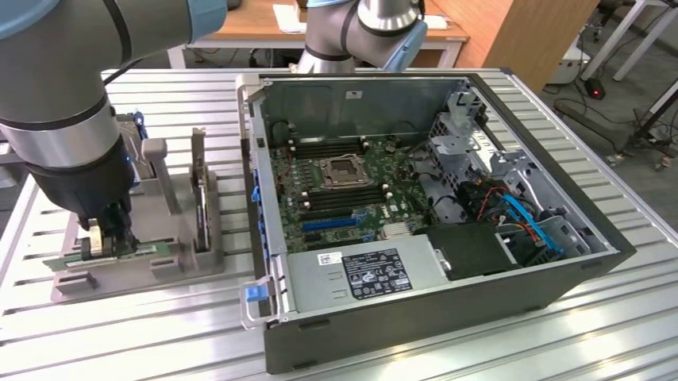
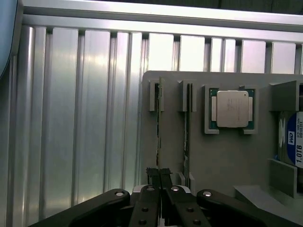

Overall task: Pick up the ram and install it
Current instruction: 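Pick up the ram and move it above insertion slot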

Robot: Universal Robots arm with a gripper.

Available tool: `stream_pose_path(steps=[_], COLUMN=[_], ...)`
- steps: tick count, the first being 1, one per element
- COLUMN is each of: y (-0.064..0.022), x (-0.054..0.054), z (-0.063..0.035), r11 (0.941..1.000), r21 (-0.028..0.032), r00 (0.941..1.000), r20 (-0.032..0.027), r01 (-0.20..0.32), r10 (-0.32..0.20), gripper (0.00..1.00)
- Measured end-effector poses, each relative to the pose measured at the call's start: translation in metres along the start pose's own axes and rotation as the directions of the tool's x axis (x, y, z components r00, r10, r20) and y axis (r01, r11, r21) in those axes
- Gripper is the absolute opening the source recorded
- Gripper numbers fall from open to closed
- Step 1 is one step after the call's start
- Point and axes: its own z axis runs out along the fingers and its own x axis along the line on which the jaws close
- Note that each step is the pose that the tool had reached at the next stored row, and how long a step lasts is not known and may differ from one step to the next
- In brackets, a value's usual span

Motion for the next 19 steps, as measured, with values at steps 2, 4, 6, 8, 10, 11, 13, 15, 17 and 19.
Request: stream_pose_path(steps=[2, 4, 6, 8, 10, 11, 13, 15, 17, 19], y=[0.0, 0.0, 0.0001, 0.0001, 0.0001, 0.0001, 0.0001, 0.0001, 0.0001, 0.0002], x=[0.0, 0.0, 0.0, 0.0, 0.0, 0.0, 0.0, 0.0, 0.0, 0.0], z=[-0.0003, -0.0007, -0.0016, -0.0016, -0.0016, -0.0016, -0.0016, -0.0017, -0.0016, -0.0031], r11=[1.0, 1.0, 1.0, 1.0, 1.0, 1.0, 1.0, 1.0, 1.0, 1.0], r21=[0.0001, 0.0, 0.0, 0.0, 0.0, 0.0, 0.0, -0.0001, 0.0, -0.0003], r00=[1.0, 1.0, 1.0, 1.0, 1.0, 1.0, 1.0, 1.0, 1.0, 1.0], r20=[0.0001, 0.0, -0.0001, 0.0, 0.0, 0.0, 0.0, -0.0001, 0.0, -0.0003], r01=[0.0, 0.0, 0.0, 0.0, 0.0, 0.0, 0.0, 0.0, 0.0, 0.0], r10=[0.0, 0.0, 0.0, 0.0, 0.0, 0.0, 0.0, 0.0, 0.0, 0.0], gripper=[0.11, 0.11, 0.11, 0.11, 0.11, 0.11, 0.11, 0.11, 0.11, 0.11])
